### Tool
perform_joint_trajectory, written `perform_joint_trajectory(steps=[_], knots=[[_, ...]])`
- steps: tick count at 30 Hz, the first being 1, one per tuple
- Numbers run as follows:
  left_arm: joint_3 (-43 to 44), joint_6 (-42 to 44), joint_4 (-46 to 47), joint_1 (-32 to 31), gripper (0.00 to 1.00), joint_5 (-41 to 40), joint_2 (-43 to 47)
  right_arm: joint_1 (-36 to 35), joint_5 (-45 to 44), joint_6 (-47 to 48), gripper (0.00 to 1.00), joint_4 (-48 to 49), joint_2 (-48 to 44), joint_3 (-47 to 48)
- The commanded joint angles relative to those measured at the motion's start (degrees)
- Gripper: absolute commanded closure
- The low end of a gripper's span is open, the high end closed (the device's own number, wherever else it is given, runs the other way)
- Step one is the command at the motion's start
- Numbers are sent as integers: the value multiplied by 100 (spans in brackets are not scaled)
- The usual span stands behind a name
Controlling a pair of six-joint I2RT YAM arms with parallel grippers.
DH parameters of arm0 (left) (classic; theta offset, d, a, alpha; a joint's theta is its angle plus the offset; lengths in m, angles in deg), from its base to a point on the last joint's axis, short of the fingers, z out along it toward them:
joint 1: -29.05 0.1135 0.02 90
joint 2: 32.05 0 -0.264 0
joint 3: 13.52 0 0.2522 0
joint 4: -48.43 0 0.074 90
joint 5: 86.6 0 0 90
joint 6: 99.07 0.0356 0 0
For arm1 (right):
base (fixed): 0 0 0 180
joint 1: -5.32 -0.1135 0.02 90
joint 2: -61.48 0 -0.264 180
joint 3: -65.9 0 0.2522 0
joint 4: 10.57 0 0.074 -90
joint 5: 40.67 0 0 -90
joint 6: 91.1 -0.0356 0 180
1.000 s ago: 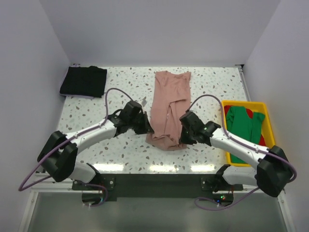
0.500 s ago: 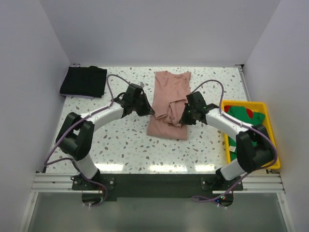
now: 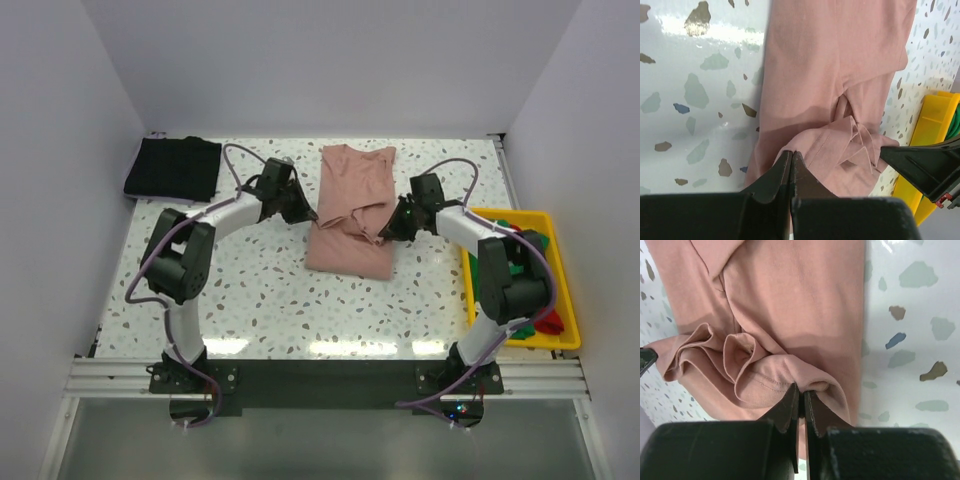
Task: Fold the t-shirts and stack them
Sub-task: Fold the tshirt
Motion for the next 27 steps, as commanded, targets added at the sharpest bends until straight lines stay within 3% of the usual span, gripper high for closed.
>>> perform_joint_trajectory(steps=[1,13,18,20,24,27], knots=[[431,96,193,143,100,161,-153,184,444,75,100,394,42,305],[1213,219,105,346,100,355,-830,650,1208,-215,100,833,718,744],[1609,341,43,442,99,478,-1147,879,1473,-409,95,1106,1017,867],[1723,394,96,486,94,548,-1235,915,1570,-444,89,1150,1114,938],[1908,534,228,609,66,865,-1341,1064,1702,-601,73,1272,1220,1114],[1900,631,237,750,53,935,-1183,1152,1737,-568,57,1238,1141,1219]])
